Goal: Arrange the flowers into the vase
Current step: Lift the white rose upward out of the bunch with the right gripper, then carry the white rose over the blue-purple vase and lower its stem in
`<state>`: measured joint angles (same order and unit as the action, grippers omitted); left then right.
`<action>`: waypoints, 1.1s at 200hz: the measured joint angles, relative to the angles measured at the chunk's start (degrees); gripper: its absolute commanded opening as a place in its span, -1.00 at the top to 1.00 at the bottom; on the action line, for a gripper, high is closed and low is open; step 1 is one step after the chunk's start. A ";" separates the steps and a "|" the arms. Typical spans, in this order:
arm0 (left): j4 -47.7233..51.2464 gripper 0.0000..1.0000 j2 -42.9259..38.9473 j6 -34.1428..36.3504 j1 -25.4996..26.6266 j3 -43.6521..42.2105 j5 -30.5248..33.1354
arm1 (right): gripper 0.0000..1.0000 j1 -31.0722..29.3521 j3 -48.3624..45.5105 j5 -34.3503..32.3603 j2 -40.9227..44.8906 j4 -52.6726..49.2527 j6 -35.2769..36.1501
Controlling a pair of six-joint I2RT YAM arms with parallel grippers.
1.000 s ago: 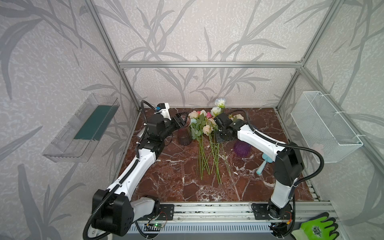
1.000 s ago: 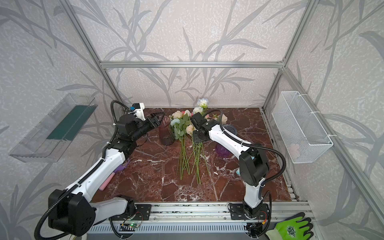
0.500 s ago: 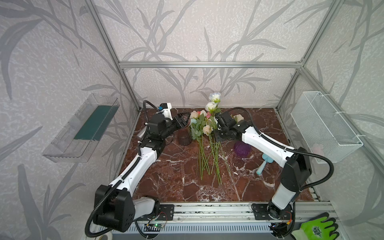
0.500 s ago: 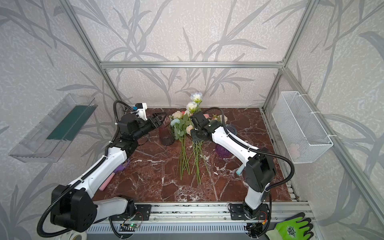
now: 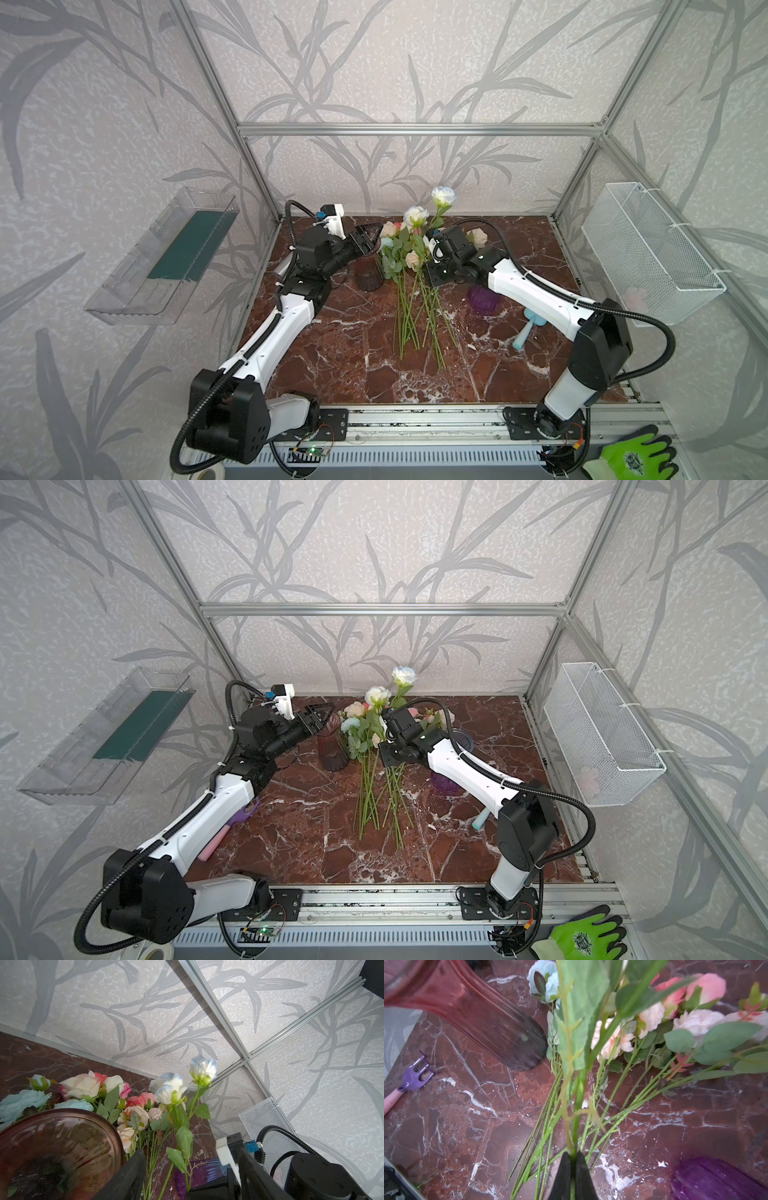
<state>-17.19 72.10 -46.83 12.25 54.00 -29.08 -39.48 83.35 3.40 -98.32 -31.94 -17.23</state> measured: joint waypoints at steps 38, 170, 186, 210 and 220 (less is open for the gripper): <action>-0.15 -0.43 0.26 -0.37 0.00 0.00 -0.46 | 0.87 -0.44 0.48 1.53 -3.45 -0.20 0.92; -4.31 -0.44 0.44 -1.81 0.17 0.02 -4.55 | 0.98 -0.26 -5.92 -1.29 18.53 12.15 -1.88; -4.68 -0.44 0.44 -1.84 1.01 0.07 -5.38 | 1.00 -0.28 -6.69 -3.76 21.97 14.32 -0.70; -4.28 -0.44 0.44 -1.11 5.20 0.46 -6.40 | 1.00 -0.26 -6.86 -9.31 25.81 16.98 2.93; -3.98 -0.44 0.44 -0.66 7.85 0.72 -6.71 | 1.00 -0.20 -6.67 -12.00 27.04 18.23 5.25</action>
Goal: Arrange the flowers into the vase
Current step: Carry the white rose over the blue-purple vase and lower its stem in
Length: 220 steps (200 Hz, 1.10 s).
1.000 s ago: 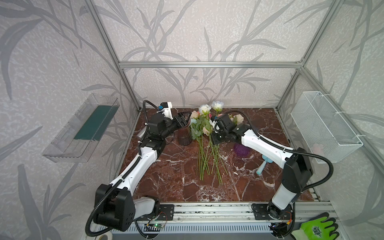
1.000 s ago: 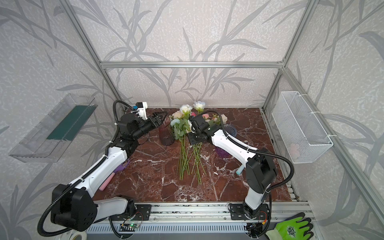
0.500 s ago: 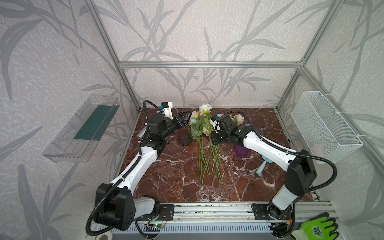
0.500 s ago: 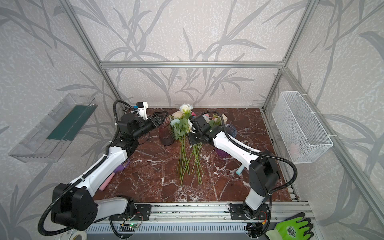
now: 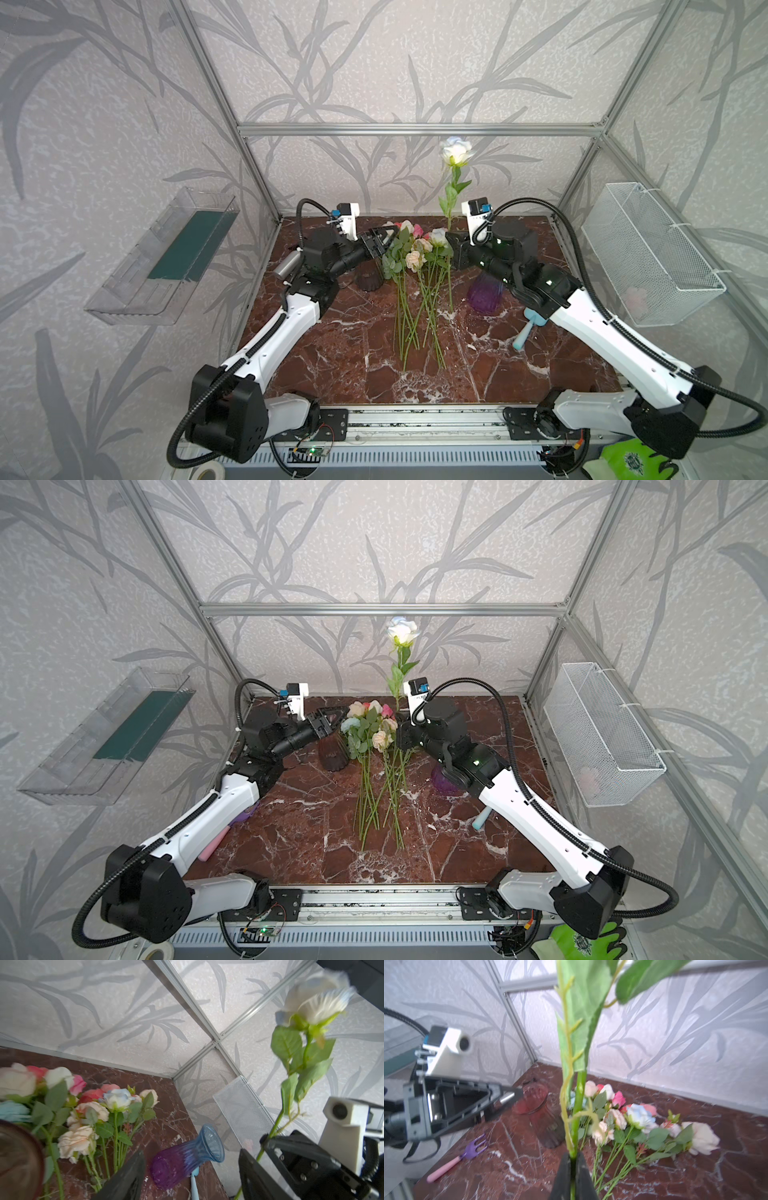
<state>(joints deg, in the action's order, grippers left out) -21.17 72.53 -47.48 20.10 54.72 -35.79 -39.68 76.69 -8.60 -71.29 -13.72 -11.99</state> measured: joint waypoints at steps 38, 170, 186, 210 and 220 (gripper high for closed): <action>-0.11 -0.44 2.64 1.62 10.93 1.55 -3.15 | 1.00 3.45 3.82 -8.13 1.33 4.42 7.80; 2.82 -0.49 8.87 5.57 21.75 1.92 -5.88 | 1.00 17.92 -1.73 -11.89 1.92 7.82 8.28; 3.52 -0.48 8.81 6.10 21.75 1.92 -5.64 | 1.00 17.92 -7.80 -11.45 4.24 10.73 7.08; 3.93 -0.49 8.76 6.84 21.75 1.92 -5.18 | 1.00 17.92 -14.58 -10.88 5.11 10.58 5.29; 4.09 -0.49 8.76 7.04 21.75 1.92 -4.90 | 1.00 17.92 -16.74 -10.69 5.05 10.49 4.66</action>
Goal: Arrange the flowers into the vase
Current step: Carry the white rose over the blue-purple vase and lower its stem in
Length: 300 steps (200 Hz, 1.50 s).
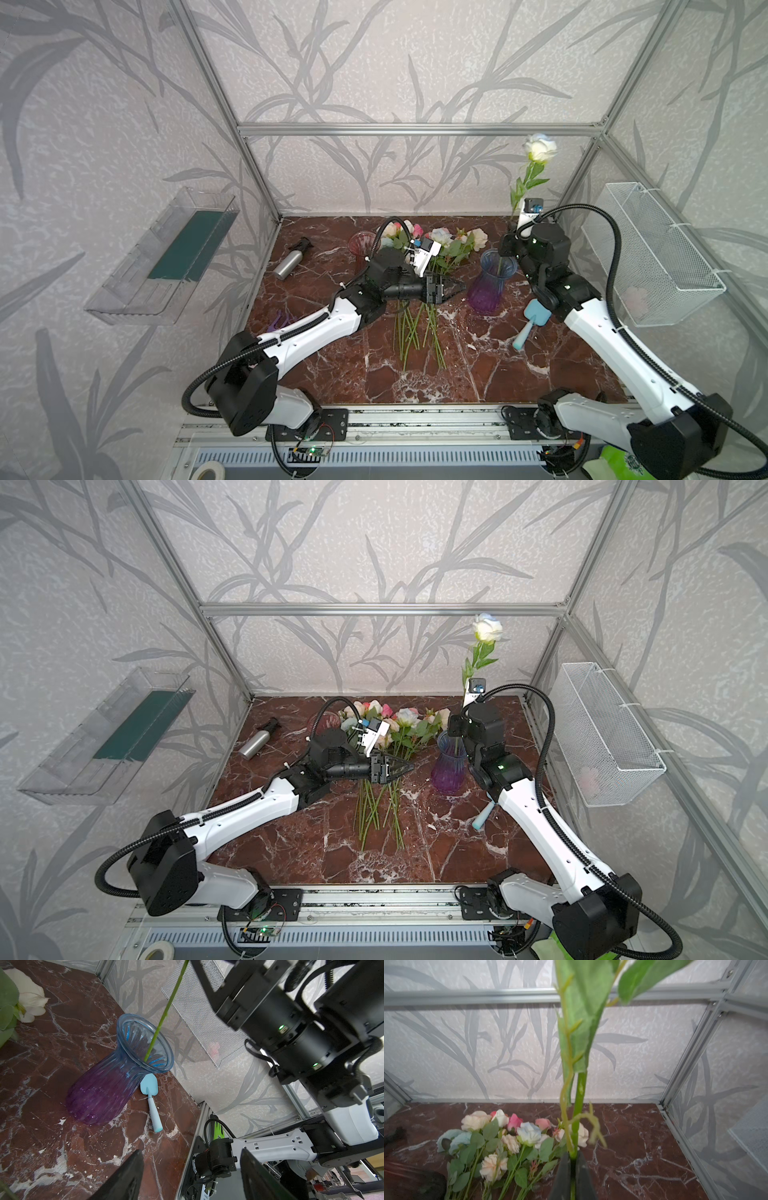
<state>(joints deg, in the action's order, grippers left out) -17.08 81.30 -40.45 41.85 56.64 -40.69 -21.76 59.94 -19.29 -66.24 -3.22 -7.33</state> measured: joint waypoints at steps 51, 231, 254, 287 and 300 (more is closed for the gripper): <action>2.05 -0.52 -0.28 1.51 -0.33 0.26 1.49 | 0.82 0.00 -5.99 1.05 1.97 -0.15 -3.37; 7.30 -0.56 -2.25 5.05 -2.34 0.74 4.94 | 0.18 -2.84 -5.88 3.67 8.92 -14.14 -10.16; 7.87 -0.56 -3.61 5.44 -3.67 1.05 6.12 | 0.18 -3.48 -4.46 4.70 11.30 -16.74 -11.69; 8.55 -0.56 -5.14 5.60 -6.75 1.38 7.65 | 0.19 -5.09 -1.77 5.57 13.62 -20.41 -14.25; 9.18 -0.56 -5.88 5.55 -8.79 1.38 9.27 | 0.21 -7.82 0.26 4.98 13.29 -22.64 -15.23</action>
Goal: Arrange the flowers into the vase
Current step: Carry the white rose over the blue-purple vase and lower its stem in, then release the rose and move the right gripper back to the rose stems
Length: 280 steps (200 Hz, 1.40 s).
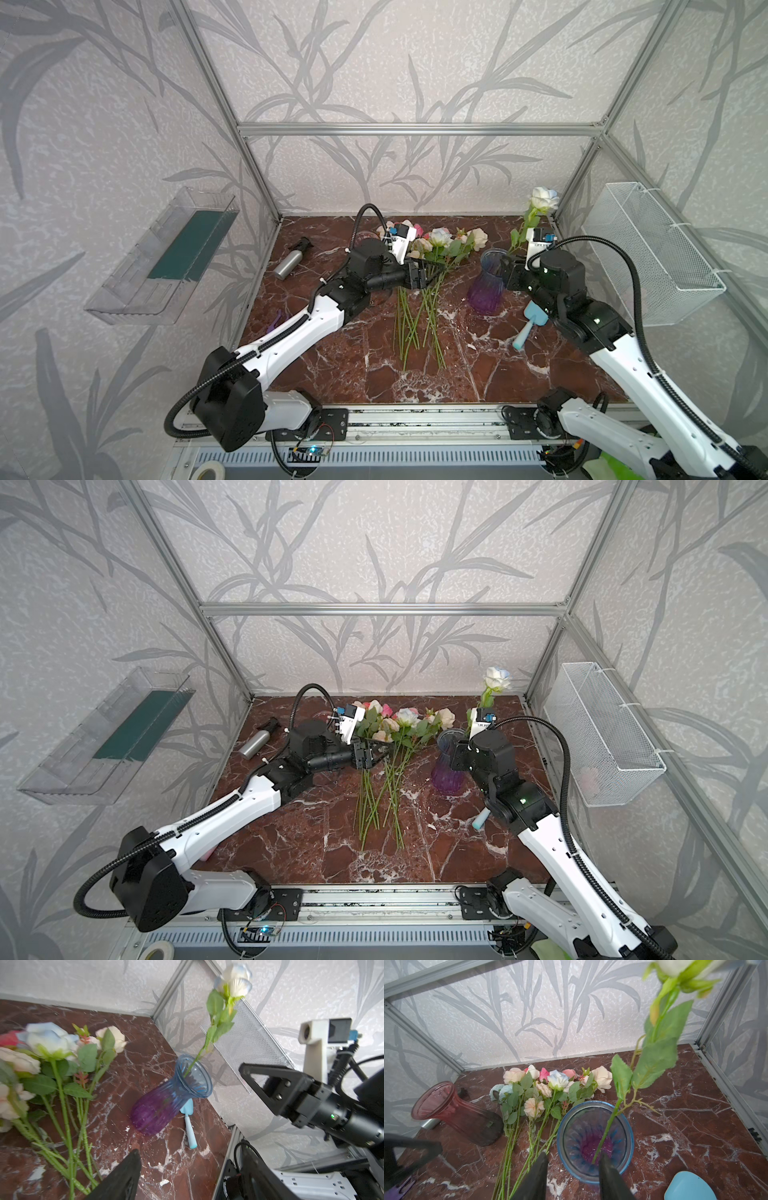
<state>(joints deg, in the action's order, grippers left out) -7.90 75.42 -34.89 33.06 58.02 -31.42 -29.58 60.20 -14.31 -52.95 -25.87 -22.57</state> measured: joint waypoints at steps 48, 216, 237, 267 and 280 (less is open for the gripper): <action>1.07 -0.55 -4.24 -1.16 -10.45 -0.70 10.32 | 0.30 -15.43 6.29 -4.81 -9.60 -4.57 -4.28; -3.10 -0.50 -11.30 -5.99 -20.06 -6.01 19.23 | 0.27 -16.65 15.54 -5.84 -52.57 -0.20 -23.52; -3.56 -0.48 -11.23 -6.82 -20.61 -6.01 18.23 | 0.28 -16.06 17.00 -4.92 -55.06 -0.11 -24.39; -4.81 -0.46 -10.64 -8.11 -21.38 -6.01 16.92 | 0.34 -14.86 17.70 -2.69 -57.77 0.46 -25.24; -5.14 -0.46 -10.21 -8.70 -21.68 -6.01 16.33 | 0.40 -13.99 17.86 -1.55 -58.99 1.01 -25.44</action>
<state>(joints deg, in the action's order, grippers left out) -13.04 65.21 -43.59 11.38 52.01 -15.09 -43.57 78.06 -15.86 -111.94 -24.86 -48.01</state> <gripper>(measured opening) 0.733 0.324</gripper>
